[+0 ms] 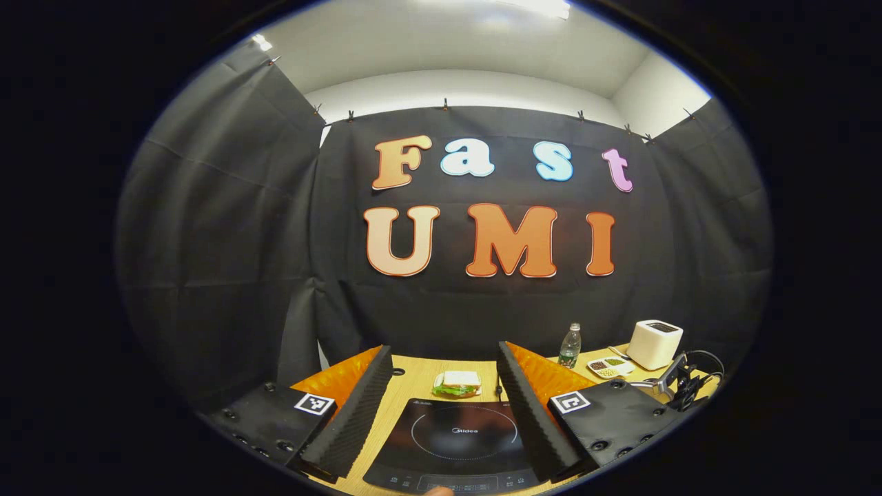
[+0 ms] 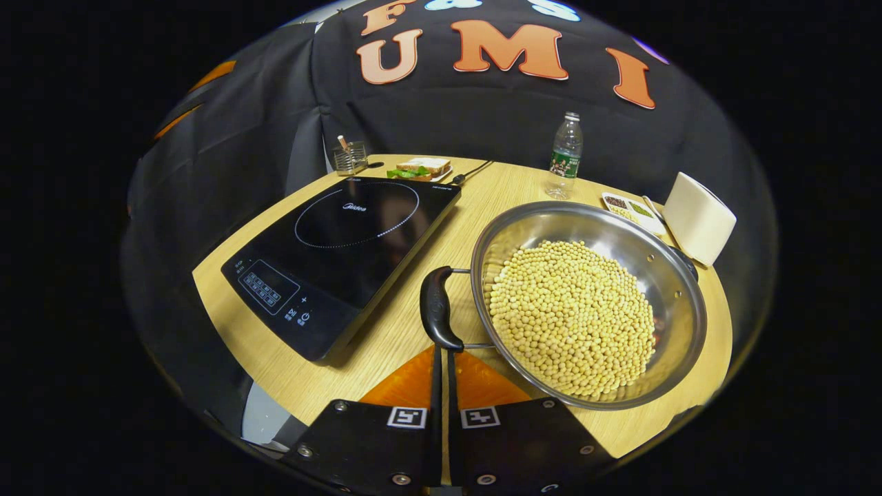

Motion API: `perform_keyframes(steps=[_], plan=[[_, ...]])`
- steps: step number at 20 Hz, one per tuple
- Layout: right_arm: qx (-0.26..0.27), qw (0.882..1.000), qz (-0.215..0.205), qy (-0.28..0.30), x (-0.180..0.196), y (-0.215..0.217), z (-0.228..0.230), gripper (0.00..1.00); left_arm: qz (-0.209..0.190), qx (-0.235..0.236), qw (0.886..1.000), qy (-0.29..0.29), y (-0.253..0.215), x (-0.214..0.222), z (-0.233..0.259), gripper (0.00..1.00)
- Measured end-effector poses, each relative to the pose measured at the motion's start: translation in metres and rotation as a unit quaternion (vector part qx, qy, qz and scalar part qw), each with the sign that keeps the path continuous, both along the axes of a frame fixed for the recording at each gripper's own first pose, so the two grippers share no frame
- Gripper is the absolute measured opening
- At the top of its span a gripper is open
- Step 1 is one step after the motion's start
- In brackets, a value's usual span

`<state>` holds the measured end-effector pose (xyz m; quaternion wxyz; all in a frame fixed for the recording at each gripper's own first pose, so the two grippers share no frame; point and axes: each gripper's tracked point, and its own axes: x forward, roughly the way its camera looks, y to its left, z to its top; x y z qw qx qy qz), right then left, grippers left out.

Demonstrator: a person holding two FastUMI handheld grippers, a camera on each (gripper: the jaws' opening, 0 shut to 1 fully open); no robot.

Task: First push the handle of the pot to place it horizontally, then grasp the pot with both hands and set it on the induction cooktop.

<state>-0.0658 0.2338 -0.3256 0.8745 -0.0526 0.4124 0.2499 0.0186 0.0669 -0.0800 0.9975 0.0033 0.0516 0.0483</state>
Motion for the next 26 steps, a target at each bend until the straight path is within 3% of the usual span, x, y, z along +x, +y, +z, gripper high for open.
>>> perform_keyframes(steps=[26], plan=[[0.055, 0.997, -0.053, 0.01, 0.05, 0.053, -0.008, 0.03, 0.003, -0.021, 0.999, 0.037, 0.029, 0.023, -0.039, 0.97]])
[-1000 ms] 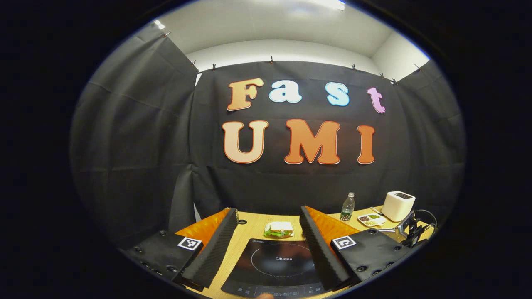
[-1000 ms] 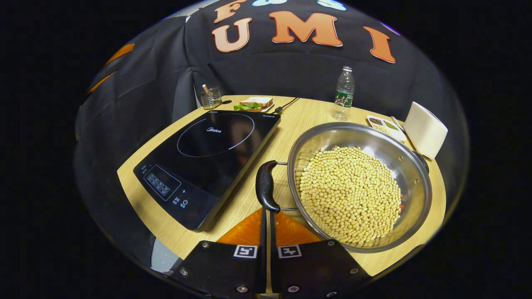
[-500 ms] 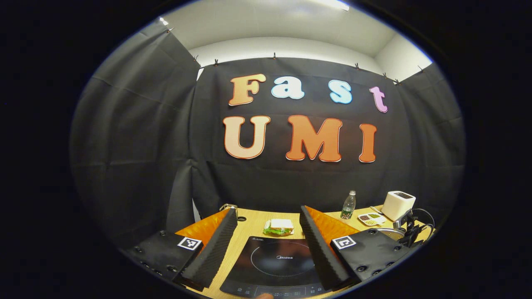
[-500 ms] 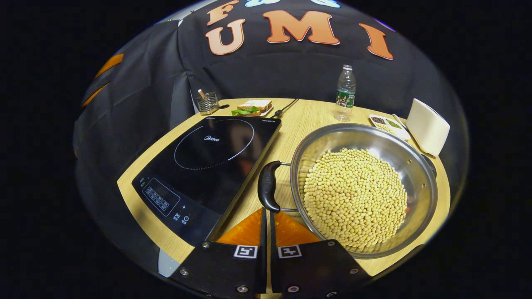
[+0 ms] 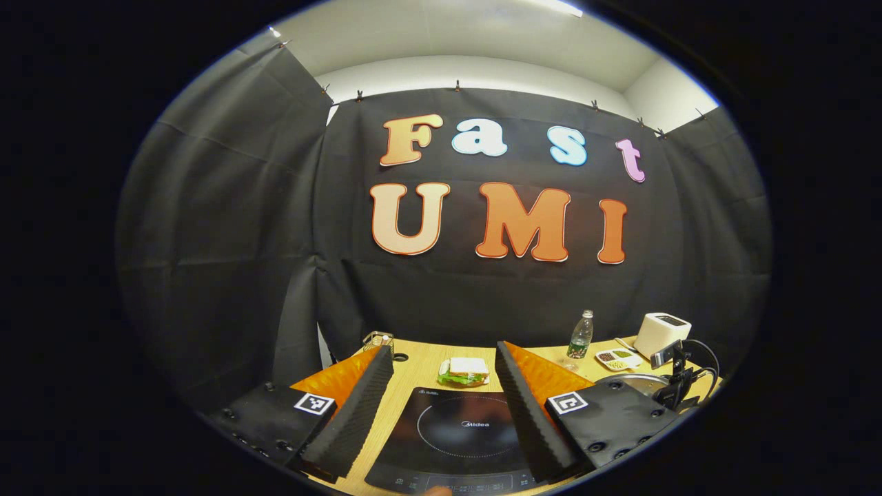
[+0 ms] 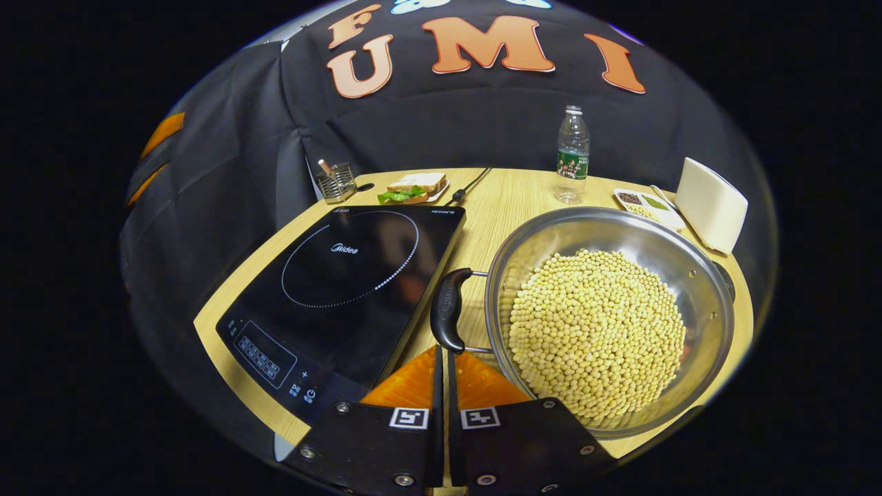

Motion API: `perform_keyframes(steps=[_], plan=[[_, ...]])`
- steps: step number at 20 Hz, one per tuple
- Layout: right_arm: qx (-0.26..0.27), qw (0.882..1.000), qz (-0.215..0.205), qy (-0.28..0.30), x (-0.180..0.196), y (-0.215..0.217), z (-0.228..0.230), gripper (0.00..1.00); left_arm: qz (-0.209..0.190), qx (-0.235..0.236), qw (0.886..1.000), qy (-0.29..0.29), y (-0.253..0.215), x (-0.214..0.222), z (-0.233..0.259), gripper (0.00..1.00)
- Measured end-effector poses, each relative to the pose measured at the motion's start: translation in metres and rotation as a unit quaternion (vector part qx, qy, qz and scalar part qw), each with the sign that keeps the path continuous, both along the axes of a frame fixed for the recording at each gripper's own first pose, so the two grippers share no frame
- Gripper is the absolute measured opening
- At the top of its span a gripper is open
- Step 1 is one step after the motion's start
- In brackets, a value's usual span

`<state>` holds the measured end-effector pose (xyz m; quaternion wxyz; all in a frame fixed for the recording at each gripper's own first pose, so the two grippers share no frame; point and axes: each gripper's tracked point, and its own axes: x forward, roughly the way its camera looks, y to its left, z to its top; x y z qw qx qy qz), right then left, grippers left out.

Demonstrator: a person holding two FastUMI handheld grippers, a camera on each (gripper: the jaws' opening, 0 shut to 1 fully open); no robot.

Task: First push the handle of the pot to place it horizontally, then grasp the pot with both hands and set it on the induction cooktop.

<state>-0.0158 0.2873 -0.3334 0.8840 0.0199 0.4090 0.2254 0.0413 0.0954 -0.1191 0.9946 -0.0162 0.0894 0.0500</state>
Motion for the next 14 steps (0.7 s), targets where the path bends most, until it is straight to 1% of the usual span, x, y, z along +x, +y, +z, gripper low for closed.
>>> perform_keyframes(steps=[4, 10, 12, 14], plan=[[0.02, 1.0, -0.015, 0.01, 0.01, 0.009, -0.002, 0.02, -0.003, -0.003, 1.0, 0.01, -0.002, 0.007, -0.011, 0.97], [0.033, 0.999, -0.02, 0.006, 0.022, 0.018, -0.002, 0.0, -0.017, -0.001, 0.999, 0.029, -0.018, 0.015, -0.028, 0.97], [0.039, 0.999, -0.02, 0.009, 0.02, 0.02, 0.0, 0.0, -0.022, -0.001, 0.999, 0.035, -0.024, 0.015, -0.031, 0.97], [0.048, 0.999, -0.014, 0.002, 0.014, 0.019, 0.011, 0.0, -0.029, -0.002, 0.999, 0.038, -0.034, 0.016, -0.033, 0.98]])
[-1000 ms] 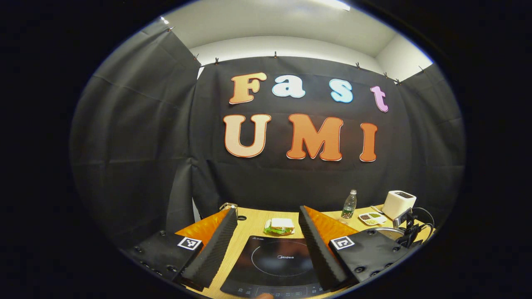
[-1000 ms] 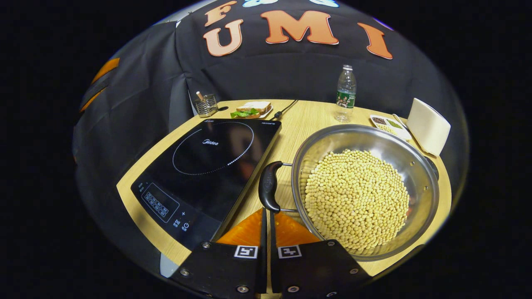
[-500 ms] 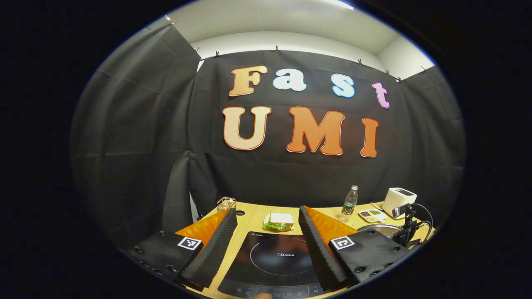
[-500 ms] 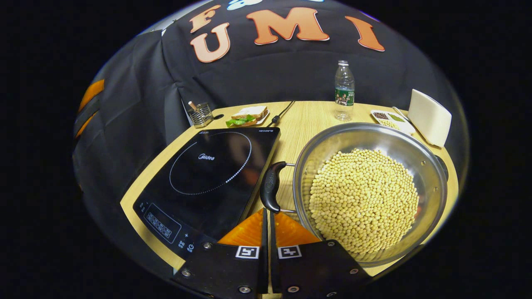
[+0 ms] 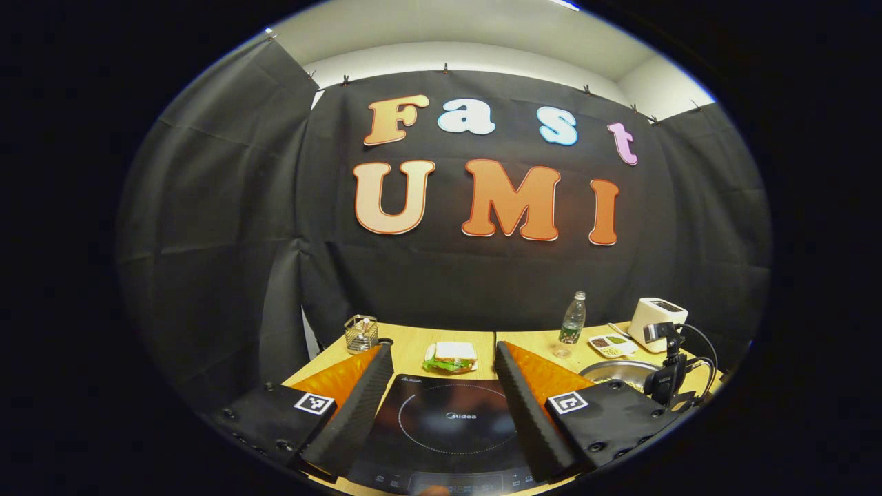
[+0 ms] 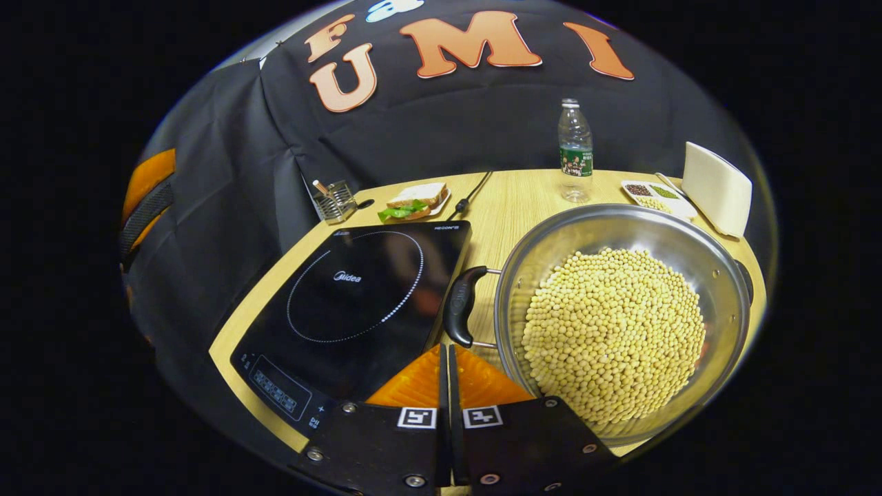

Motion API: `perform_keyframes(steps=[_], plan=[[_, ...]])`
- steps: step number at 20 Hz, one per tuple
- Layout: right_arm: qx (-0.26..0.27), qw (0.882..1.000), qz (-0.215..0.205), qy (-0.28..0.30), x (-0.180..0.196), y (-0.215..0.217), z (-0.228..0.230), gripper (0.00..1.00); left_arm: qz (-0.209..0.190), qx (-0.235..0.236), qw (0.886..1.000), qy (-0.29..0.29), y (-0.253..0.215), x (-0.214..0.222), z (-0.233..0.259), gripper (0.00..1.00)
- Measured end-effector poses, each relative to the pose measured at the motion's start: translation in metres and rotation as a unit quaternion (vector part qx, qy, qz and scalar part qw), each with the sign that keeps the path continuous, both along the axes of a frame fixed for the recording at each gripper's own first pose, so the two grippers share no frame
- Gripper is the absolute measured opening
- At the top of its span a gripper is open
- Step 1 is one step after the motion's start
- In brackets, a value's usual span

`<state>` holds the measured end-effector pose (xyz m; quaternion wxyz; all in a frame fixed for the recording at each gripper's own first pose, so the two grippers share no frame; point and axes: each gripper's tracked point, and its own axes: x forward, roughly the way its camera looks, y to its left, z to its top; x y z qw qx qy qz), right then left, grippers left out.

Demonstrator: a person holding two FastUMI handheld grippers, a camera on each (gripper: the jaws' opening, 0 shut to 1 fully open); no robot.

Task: First push the handle of the pot to place it horizontally, then grasp the pot with both hands and set it on the induction cooktop.

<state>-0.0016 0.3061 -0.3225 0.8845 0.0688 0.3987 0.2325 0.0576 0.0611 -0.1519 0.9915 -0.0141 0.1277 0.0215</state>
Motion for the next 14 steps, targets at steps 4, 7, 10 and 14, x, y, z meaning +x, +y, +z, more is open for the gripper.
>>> perform_keyframes(steps=[4, 7, 10, 14], plan=[[0.024, 0.999, -0.005, -0.022, -0.011, -0.021, 0.028, 0.0, -0.028, -0.011, 1.0, 0.005, -0.034, -0.001, -0.002, 0.97], [0.026, 0.998, -0.039, -0.05, -0.003, -0.06, 0.048, 0.0, -0.053, -0.011, 0.998, 0.009, -0.065, 0.0, -0.007, 0.97], [0.01, 0.994, -0.079, -0.077, 0.009, -0.107, 0.058, 0.0, -0.082, -0.013, 0.996, 0.022, -0.102, 0.002, -0.02, 0.97], [-0.008, 0.988, -0.118, -0.097, 0.021, -0.161, 0.064, 0.11, -0.111, -0.019, 0.992, 0.055, -0.146, 0.007, -0.055, 0.98]])
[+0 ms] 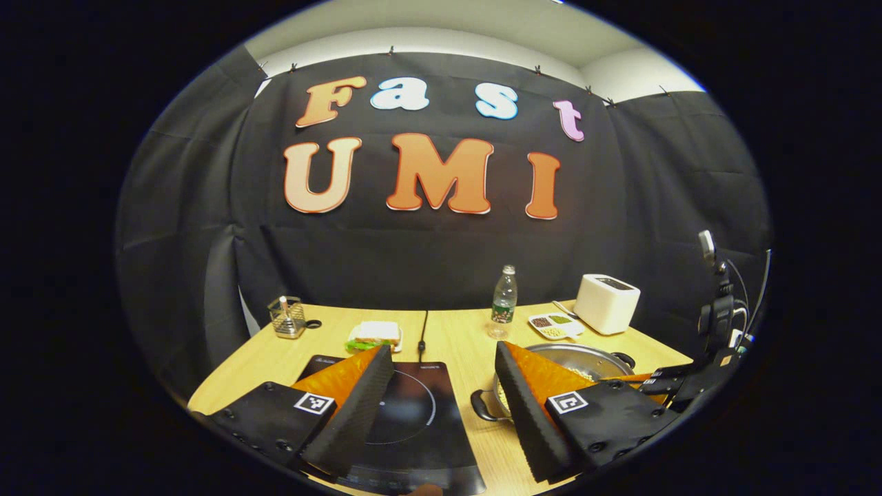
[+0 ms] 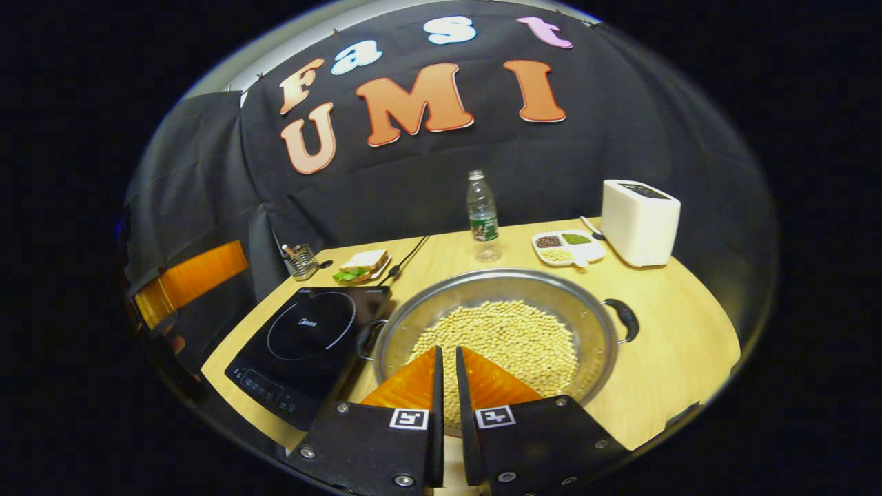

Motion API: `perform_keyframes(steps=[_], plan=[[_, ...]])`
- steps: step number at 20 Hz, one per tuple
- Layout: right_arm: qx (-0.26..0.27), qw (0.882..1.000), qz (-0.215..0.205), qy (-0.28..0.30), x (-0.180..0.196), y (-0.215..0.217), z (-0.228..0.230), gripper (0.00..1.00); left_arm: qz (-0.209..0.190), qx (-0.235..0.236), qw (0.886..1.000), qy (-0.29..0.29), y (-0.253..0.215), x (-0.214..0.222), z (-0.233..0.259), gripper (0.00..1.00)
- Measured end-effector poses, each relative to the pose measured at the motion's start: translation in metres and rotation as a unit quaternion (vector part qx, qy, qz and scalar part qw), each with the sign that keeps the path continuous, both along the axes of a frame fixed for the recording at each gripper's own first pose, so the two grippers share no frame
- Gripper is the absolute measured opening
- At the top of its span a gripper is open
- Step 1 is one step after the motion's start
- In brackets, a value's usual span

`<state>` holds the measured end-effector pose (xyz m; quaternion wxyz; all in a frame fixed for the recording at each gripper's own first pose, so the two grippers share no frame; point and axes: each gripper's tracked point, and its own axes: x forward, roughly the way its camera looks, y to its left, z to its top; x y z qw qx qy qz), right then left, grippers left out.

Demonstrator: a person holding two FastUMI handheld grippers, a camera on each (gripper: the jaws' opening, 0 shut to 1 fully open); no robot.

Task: First push the handle of the pot to place it horizontally, then grasp the pot with both hands and set it on the induction cooktop.

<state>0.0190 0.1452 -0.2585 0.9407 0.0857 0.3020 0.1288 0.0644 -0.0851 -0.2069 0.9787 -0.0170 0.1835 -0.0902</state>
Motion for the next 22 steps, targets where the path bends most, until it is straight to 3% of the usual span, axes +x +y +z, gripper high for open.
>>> perform_keyframes(steps=[1, 3, 4, 5, 6, 11, 22], plan=[[0.0, 1.0, -0.01, -0.003, 0.004, -0.012, 0.0, 0.11, -0.007, -0.003, 1.0, 0.013, -0.011, 0.001, -0.011, 0.97], [-0.005, 0.999, -0.034, -0.005, 0.011, -0.035, -0.003, 0.31, -0.019, -0.003, 0.999, 0.041, -0.029, 0.004, -0.036, 0.98], [-0.014, 0.999, -0.046, -0.006, 0.015, -0.047, -0.006, 0.51, -0.024, 0.0, 0.998, 0.056, -0.035, 0.005, -0.049, 0.98], [-0.023, 0.998, -0.055, -0.006, 0.018, -0.058, -0.009, 0.54, -0.028, 0.003, 0.997, 0.071, -0.04, 0.005, -0.061, 0.98], [-0.032, 0.998, -0.062, -0.007, 0.022, -0.069, -0.012, 0.7, -0.031, 0.007, 0.996, 0.083, -0.045, 0.007, -0.073, 0.98], [-0.066, 0.994, -0.09, -0.009, 0.042, -0.104, -0.027, 0.93, -0.035, 0.012, 0.989, 0.143, -0.063, 0.018, -0.122, 0.98], [-0.103, 0.987, -0.118, 0.028, 0.079, -0.14, -0.07, 0.94, -0.035, 0.022, 0.982, 0.187, -0.072, 0.031, -0.153, 0.99]])
